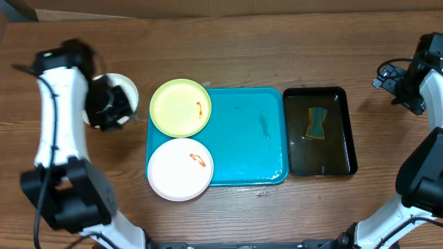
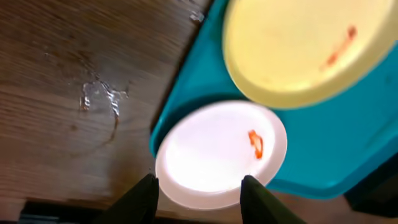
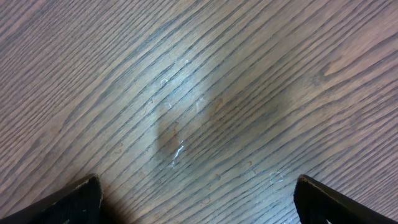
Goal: Clean dirty plates on tray and stack at the side
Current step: 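Open the left gripper to release the plate and withdraw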
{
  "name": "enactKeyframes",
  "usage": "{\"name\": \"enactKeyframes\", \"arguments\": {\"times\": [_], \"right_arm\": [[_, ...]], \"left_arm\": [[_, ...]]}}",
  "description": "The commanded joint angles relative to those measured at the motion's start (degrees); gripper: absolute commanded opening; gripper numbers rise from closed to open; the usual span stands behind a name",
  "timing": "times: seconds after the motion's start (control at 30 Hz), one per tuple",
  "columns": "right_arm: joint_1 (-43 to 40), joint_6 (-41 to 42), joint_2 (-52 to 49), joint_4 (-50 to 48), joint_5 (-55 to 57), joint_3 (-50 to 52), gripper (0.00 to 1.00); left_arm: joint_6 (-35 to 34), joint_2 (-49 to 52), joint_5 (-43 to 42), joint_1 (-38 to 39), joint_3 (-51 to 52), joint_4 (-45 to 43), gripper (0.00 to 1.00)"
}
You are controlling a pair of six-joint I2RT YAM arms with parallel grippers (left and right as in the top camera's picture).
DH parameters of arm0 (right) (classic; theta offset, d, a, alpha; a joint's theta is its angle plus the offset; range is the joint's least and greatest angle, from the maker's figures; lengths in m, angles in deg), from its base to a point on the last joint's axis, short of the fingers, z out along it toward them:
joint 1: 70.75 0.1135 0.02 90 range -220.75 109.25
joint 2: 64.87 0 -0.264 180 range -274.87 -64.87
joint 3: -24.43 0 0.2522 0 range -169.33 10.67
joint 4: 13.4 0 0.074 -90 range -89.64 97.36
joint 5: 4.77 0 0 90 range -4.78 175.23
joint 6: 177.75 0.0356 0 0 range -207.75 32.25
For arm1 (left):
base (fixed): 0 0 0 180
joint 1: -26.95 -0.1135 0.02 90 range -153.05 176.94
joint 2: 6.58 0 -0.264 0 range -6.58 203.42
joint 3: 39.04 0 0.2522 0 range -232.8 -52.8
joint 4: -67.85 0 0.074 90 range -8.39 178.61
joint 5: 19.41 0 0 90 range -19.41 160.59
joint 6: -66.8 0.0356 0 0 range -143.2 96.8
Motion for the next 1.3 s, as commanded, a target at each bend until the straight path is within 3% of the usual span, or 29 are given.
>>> {"name": "enactKeyframes", "arguments": {"times": [0.0, 0.23, 0.43, 0.63, 0.87, 1.27], "right_arm": [[0.22, 0.28, -0.07, -0.24, 0.39, -0.11, 1.0], [0.22, 0.26, -0.07, -0.24, 0.39, -0.11, 1.0], [0.22, 0.28, -0.07, -0.24, 0.39, -0.11, 1.0], [0.22, 0.28, -0.07, -0.24, 0.39, -0.11, 1.0], [0.22, 0.26, -0.07, -0.26, 0.39, -0.11, 1.0], [0.22, 0.26, -0.07, -0.24, 0.39, -0.11, 1.0]], "left_arm": [[-1.36, -7.65, 6.78, 5.46, -1.16, 2.05, 0.46], [-7.13, -19.37, 9.44, 14.75, 6.82, 2.82, 0.52], [-13.62, -24.09, 15.1, 15.37, 20.9, 0.79, 0.5], [-13.68, -24.3, 15.08, 15.3, 33.31, -6.19, 0.51], [-14.1, -24.3, 12.15, 15.1, 39.8, -13.9, 0.54], [-22.27, -24.3, 9.53, 15.1, 51.74, -24.39, 0.47]]}}
